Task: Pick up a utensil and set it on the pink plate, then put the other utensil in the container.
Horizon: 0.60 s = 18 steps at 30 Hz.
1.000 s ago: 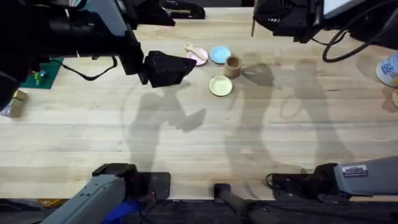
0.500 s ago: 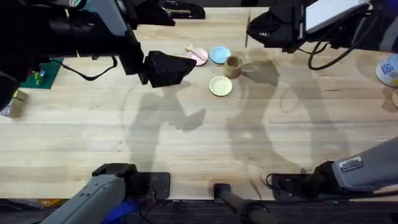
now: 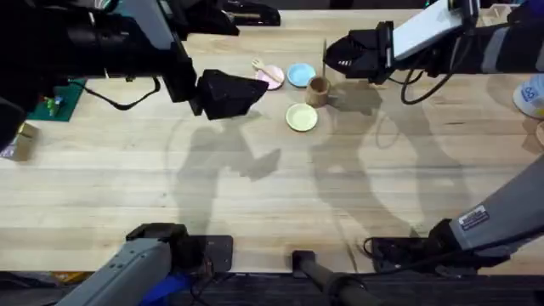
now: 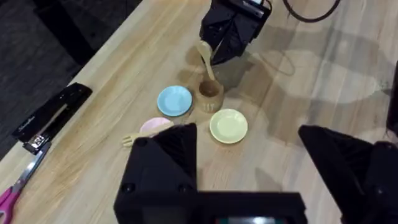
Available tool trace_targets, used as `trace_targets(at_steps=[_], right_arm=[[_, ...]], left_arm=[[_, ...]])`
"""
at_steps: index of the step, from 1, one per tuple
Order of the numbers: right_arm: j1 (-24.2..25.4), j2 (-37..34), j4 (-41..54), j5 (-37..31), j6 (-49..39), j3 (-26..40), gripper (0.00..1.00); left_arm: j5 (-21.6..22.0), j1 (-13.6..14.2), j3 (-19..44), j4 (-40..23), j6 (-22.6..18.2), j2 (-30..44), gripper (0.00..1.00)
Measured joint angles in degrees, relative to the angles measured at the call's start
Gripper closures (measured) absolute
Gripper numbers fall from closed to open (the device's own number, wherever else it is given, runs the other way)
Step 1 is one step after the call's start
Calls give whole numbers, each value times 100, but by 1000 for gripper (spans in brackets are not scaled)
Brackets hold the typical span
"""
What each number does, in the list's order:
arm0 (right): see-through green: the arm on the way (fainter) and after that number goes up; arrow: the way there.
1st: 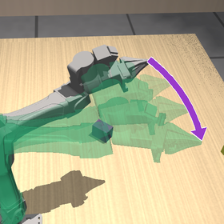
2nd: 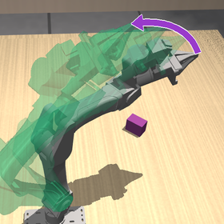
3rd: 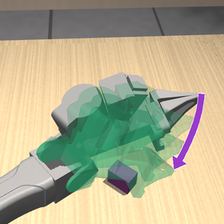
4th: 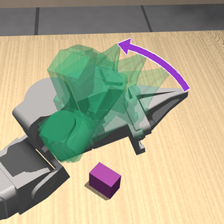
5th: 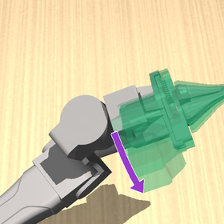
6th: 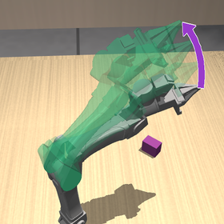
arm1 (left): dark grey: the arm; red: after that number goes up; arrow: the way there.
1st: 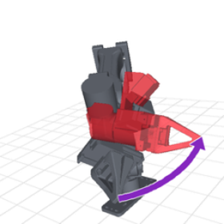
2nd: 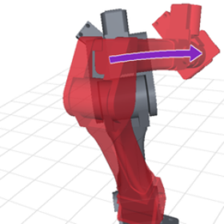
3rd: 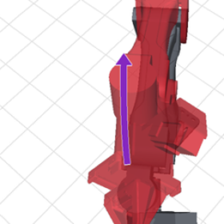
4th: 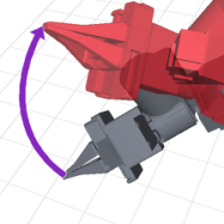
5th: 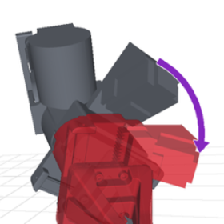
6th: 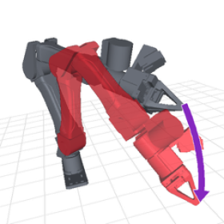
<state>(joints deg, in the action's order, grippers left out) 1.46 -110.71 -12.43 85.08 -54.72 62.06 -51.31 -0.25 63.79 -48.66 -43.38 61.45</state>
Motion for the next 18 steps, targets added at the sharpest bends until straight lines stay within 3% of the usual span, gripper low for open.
trace_targets(at_steps=[18], right_arm=[[-49, -294, 40, -327, 26, 0, 969]], left_arm=[[0, 0, 0, 0, 0, 0, 8]])
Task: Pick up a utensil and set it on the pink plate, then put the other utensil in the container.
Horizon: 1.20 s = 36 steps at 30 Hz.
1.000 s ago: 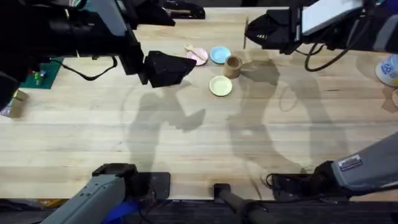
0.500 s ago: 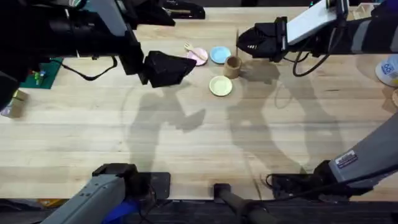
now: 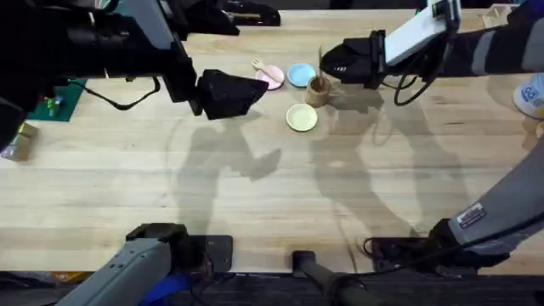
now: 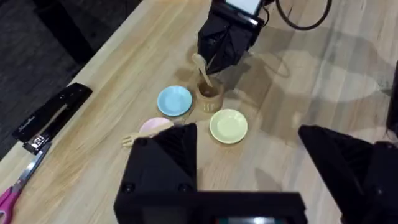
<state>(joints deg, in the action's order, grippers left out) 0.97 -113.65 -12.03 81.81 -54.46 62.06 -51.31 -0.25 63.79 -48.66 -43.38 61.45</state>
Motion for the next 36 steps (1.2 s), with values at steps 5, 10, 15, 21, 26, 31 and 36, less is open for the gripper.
trace_targets(at_steps=[5, 10, 15, 21, 26, 31, 36], right_arm=[[-22, -183, 5, -109, 2, 0, 969], [-54, -196, 256, -398, 4, -2, 968], [-117, -196, 402, -727, 5, -2, 968], [-173, -196, 503, -1107, 9, -2, 968], [-173, -196, 500, -1242, 17, -4, 968], [-173, -196, 505, -1290, 31, -7, 813], [-173, -196, 503, -1315, 42, -9, 518]], left_arm=[[0, 0, 0, 0, 0, 0, 8], [0, 0, 0, 0, 0, 0, 8], [0, 0, 0, 1, 0, 0, 8], [0, 0, 0, 0, 0, -1, 8], [0, 0, 0, 0, 0, 0, 8], [0, 0, 0, 0, 0, 0, 8], [0, 0, 0, 0, 0, 0, 8]])
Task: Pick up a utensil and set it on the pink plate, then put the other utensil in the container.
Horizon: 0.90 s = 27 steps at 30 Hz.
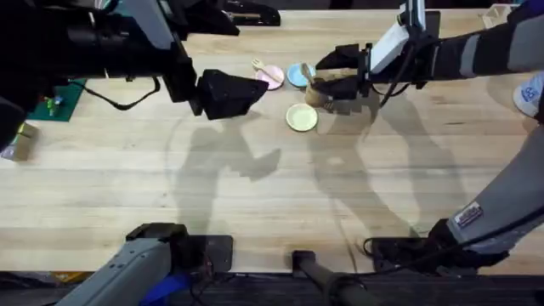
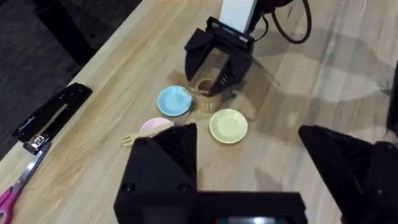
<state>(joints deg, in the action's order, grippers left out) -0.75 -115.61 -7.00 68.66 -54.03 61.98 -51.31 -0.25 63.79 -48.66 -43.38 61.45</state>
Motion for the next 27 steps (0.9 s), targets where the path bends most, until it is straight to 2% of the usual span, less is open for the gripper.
trace_targets(at_steps=[3, 4, 17, 23, 27], right_arm=[[0, 0, 6, -11, -1, -2, 69], [0, 0, -3, -11, -9, -2, 27], [0, 61, -1, -218, 240, -18, 5], [0, 680, 142, -368, 835, -52, 4], [0, 1321, 914, -721, 1022, -52, 4]], left_arm=[[0, 0, 0, 0, 0, 0, 8], [0, 0, 0, 0, 0, 0, 8], [0, 0, 0, 0, 0, 0, 8], [0, 0, 0, 0, 0, 0, 8], [0, 0, 0, 0, 0, -1, 8]])
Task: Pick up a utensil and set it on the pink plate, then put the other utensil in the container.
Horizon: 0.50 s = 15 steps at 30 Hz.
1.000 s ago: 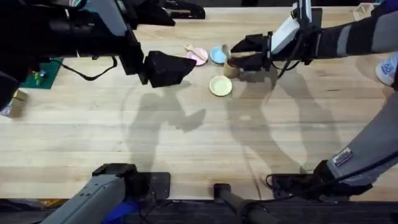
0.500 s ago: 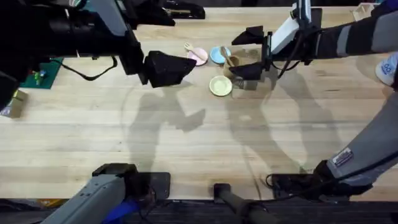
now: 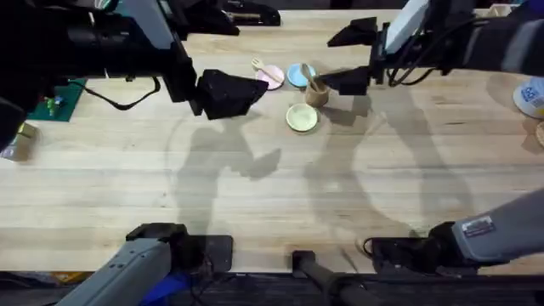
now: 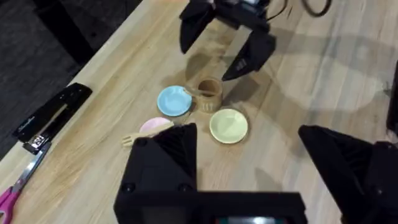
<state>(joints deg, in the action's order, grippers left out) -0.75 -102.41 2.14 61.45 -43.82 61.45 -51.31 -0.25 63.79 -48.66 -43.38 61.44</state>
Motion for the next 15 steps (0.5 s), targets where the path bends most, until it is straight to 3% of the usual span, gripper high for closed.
trace_targets(at_steps=[7, 15], right_arm=[[2, 1084, 1771, -771, 125, -2, 4], [30, 2208, 2546, -1037, 211, -2, 4]], left_arm=[[0, 0, 0, 0, 0, 1, 8], [-2, 0, 0, 0, 0, 1, 7]])
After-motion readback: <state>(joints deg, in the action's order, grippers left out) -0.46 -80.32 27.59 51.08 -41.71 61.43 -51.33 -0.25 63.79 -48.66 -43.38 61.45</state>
